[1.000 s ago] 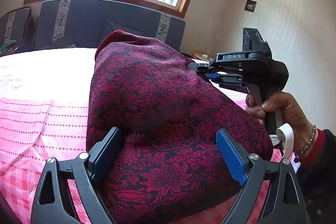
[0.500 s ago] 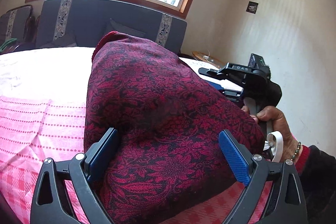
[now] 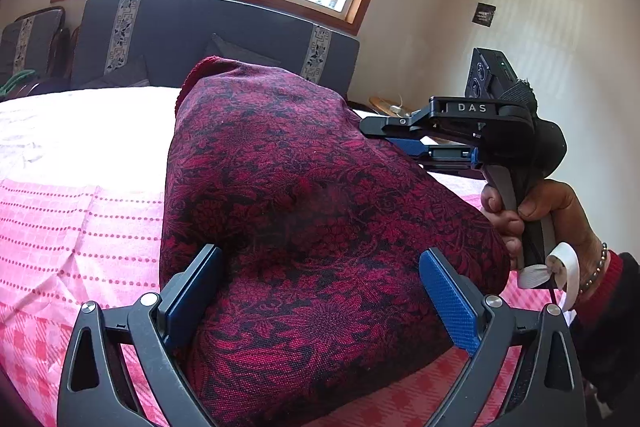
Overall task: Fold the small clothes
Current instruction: 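Hold the folded bundle with the right gripper while the left gripper presses it flat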
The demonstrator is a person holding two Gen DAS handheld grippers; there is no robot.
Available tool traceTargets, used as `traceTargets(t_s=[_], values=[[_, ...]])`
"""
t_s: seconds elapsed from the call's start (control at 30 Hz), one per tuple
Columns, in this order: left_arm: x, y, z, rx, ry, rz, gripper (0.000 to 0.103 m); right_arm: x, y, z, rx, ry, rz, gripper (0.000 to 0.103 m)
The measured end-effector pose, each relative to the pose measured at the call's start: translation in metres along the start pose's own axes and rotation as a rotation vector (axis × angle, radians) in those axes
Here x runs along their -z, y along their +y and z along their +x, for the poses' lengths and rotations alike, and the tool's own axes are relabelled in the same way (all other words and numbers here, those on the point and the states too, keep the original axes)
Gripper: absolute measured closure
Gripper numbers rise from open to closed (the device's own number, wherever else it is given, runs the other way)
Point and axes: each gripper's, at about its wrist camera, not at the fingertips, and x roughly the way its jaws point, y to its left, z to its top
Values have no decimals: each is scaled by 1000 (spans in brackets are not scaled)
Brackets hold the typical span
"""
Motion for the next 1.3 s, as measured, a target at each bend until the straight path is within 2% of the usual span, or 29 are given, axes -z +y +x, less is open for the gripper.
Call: traceTargets(t_s=[0.03, 0.07, 0.13, 0.2, 0.23, 0.27, 0.3, 0.33, 0.4, 0.43, 0.5, 0.57, 0.6, 0.63, 0.67, 0.7, 0.77, 0.8, 0.87, 0.9, 0.97, 1.03, 1.1, 1.2, 1.23, 1.3], values=[[0, 0, 0, 0, 0, -1, 4, 1, 6, 3, 25, 4, -18, 89], [0, -2, 0, -5, 0, 1, 4, 2, 10, 2, 44, -10, -23, 89], [1, -6, 1, -5, 6, 15, 4, 7, 22, -17, 76, -103, -83, 91], [1, -13, 3, -1, 11, 45, 4, 15, 20, -42, 95, -186, -76, 93], [2, -15, 4, -25, 22, 57, 2, 18, 12, -47, 120, -202, -61, 103], [2, -16, 6, -42, 34, 60, 1, 23, 2, -46, 200, -198, -52, 103], [2, -15, 7, -43, 35, 53, 1, 27, -13, -41, 231, -176, -16, 103], [2, -13, 6, -31, 32, 44, 1, 33, -33, -38, 204, -151, 44, 103], [2, -11, 6, -21, 30, 34, 1, 45, -52, -40, 165, -171, 106, 103], [2, -12, 7, -23, 33, 36, 1, 48, -58, -48, 148, -202, 141, 101], [1, -14, 8, -31, 36, 47, 1, 48, -61, -64, 37, -244, 189, 97], [1, -15, 9, -32, 39, 48, 1, 43, -44, -75, 8, -258, 178, 92], [1, -14, 9, -31, 38, 48, 1, 39, -35, -74, -23, -232, 161, 80], [1, -14, 8, -29, 36, 46, 1, 36, -27, -71, -51, -198, 138, 58], [1, -12, 8, -26, 34, 43, 1, 33, -18, -65, -54, -170, 110, 45], [1, -11, 7, -22, 32, 39, 1, 30, -9, -59, -41, -146, 78, 37], [2, -10, 6, -18, 29, 34, 1, 24, 2, -39, 6, -83, 37, 37], [2, -9, 6, -18, 28, 34, 1, 22, 4, -29, 42, -58, 31, 38], [2, -9, 5, -21, 28, 35, 1, 20, 6, -13, 39, -21, 17, 58], [2, -9, 5, -24, 30, 35, 1, 20, 9, -5, 46, 2, 7, 84], [2, -9, 5, -29, 28, 35, 1, 22, 17, 0, 74, -8, -18, 89], [2, -9, 3, -11, 21, 36, 1, 25, 27, -22, 77, -104, -66, 92], [3, -13, 1, 2, 18, 60, 0, 29, 25, -46, 54, -186, -47, 92], [5, -21, 3, -30, 34, 113, 0, 39, 3, -27, 126, -125, -14, 92], [5, -22, 2, -31, 33, 121, 0, 45, -11, -20, 101, -106, 30, 92], [6, -21, -2, -35, 17, 118, 0, 53, -28, -16, 27, -129, 105, 92]])
